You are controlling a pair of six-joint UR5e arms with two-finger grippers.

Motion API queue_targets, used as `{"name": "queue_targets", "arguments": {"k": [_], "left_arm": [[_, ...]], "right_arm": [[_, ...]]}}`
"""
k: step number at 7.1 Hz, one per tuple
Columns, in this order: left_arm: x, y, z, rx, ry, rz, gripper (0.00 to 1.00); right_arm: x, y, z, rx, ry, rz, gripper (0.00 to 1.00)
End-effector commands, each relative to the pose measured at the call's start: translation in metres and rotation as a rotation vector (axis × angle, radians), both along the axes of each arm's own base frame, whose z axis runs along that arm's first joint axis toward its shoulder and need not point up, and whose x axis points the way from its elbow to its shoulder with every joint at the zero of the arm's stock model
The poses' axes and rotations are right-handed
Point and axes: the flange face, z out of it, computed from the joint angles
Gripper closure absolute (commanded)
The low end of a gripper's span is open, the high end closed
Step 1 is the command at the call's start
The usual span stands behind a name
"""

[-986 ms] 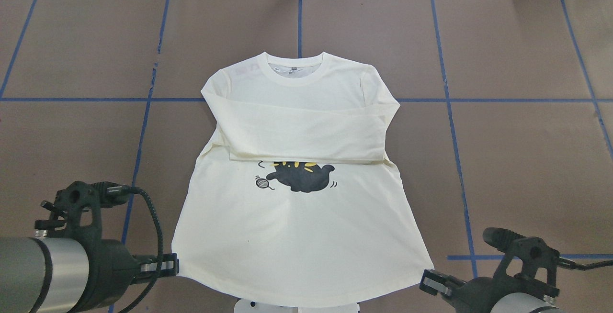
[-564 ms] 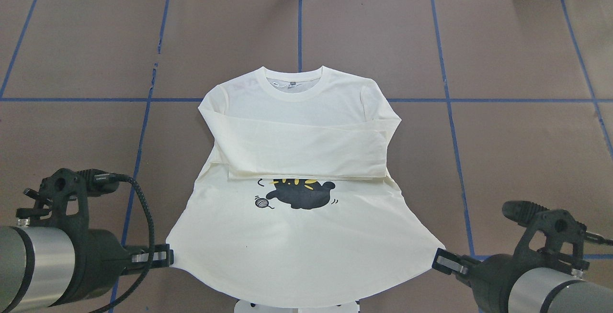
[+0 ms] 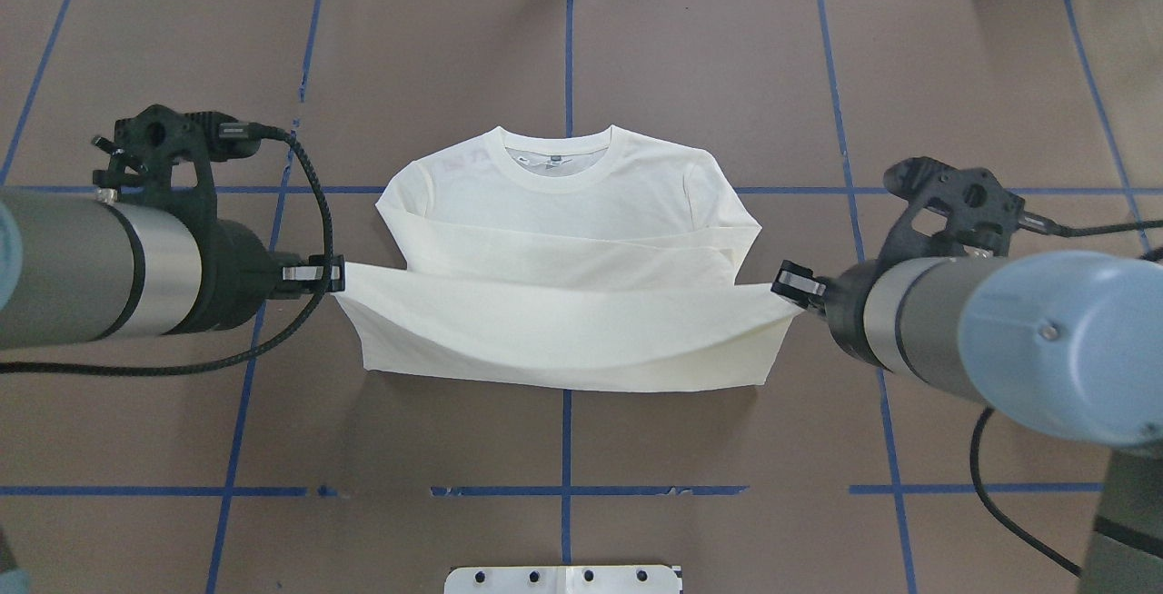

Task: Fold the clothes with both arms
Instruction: 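Lift the hem with both grippers and fold it up toward the collar, then release the hem and raise both grippers beside the collar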

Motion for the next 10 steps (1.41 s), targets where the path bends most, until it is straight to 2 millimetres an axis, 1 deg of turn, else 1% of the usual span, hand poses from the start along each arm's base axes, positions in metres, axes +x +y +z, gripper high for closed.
{"name": "queue_targets", "arguments": {"k": [1, 2, 3, 5, 6, 7, 9, 10], "left_arm": [[0.032, -0.077, 0.02, 0.036, -0.102, -0.023, 1.0], [0.053, -0.105, 0.042, 0.044, -0.092, -0.041, 1.0], [0.081, -0.129, 0.073, 0.043, -0.099, -0.044, 1.0], [0.134, -0.171, 0.133, 0.035, -0.127, -0.045, 1.0], [0.155, -0.189, 0.141, 0.043, -0.138, -0.061, 1.0], [0.166, -0.197, 0.152, 0.039, -0.146, -0.061, 1.0], [0.169, -0.198, 0.155, 0.049, -0.133, -0.059, 1.0], [0.166, -0.198, 0.153, 0.113, -0.16, -0.014, 0.47]], "right_arm": [[-0.031, -0.08, 0.019, -0.01, 0.13, 0.041, 1.0], [-0.045, -0.103, 0.033, 0.002, 0.123, 0.052, 1.0], [-0.072, -0.13, 0.059, 0.023, 0.108, 0.055, 1.0], [-0.115, -0.167, 0.111, 0.021, 0.135, 0.051, 1.0], [-0.133, -0.18, 0.124, 0.011, 0.147, 0.053, 1.0], [-0.141, -0.184, 0.128, 0.011, 0.149, 0.05, 1.0], [-0.142, -0.184, 0.13, 0.007, 0.154, 0.048, 1.0], [-0.143, -0.181, 0.136, 0.006, 0.162, 0.042, 0.09]]}}
